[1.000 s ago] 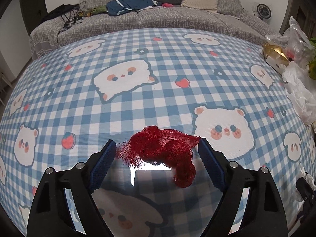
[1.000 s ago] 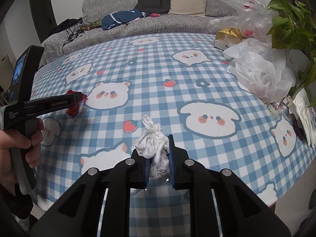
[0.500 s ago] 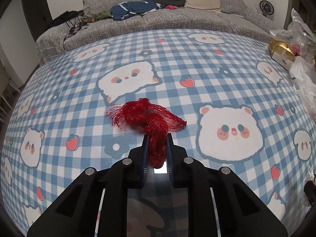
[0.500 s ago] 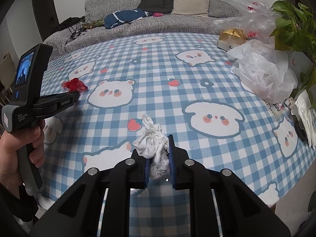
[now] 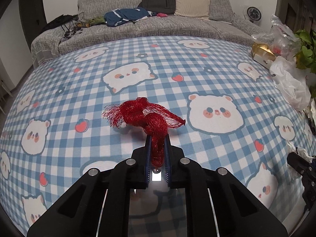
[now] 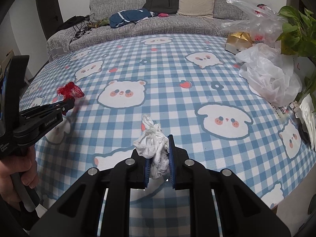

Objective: Collect trash
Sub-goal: 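Carry the tissue and red net down over the trash bin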

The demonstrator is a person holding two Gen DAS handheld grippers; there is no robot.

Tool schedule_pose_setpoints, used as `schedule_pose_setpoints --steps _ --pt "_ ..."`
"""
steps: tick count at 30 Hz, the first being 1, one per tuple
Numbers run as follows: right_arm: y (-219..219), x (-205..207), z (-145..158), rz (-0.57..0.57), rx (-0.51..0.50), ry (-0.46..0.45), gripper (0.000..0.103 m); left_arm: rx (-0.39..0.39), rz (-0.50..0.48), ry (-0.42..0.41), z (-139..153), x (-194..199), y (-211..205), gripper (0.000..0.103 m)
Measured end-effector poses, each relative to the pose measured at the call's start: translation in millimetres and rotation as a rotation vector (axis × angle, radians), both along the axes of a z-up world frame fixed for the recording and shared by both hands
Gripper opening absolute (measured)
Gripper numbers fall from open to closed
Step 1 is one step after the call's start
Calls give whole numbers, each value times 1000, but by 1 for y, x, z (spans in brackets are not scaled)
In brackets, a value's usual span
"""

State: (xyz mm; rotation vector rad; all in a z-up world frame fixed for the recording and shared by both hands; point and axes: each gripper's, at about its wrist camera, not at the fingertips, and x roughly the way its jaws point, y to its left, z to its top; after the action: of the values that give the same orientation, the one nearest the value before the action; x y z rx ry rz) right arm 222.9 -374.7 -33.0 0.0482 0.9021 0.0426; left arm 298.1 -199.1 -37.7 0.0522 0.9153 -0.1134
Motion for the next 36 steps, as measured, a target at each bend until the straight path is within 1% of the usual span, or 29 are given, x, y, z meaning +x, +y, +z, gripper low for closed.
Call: schedule_pose_setpoints --steps 5,13,18,23,28,36 --pt "22 -4 6 27 0 -11 14 -31 5 -18 13 -27 19 11" --pt "70 -26 22 85 10 -52 14 -35 23 -35 30 -79 59 11" --pt "101 -40 15 128 -11 -40 14 -35 46 -42 36 -113 90 11" --pt "123 -56 12 152 -12 -42 14 -29 63 -48 35 -143 109 11" --pt "135 -74 10 160 -3 -44 14 -33 81 -54 31 -168 125 11" --pt "145 -107 1 166 2 -40 14 -32 88 -61 25 -204 134 11"
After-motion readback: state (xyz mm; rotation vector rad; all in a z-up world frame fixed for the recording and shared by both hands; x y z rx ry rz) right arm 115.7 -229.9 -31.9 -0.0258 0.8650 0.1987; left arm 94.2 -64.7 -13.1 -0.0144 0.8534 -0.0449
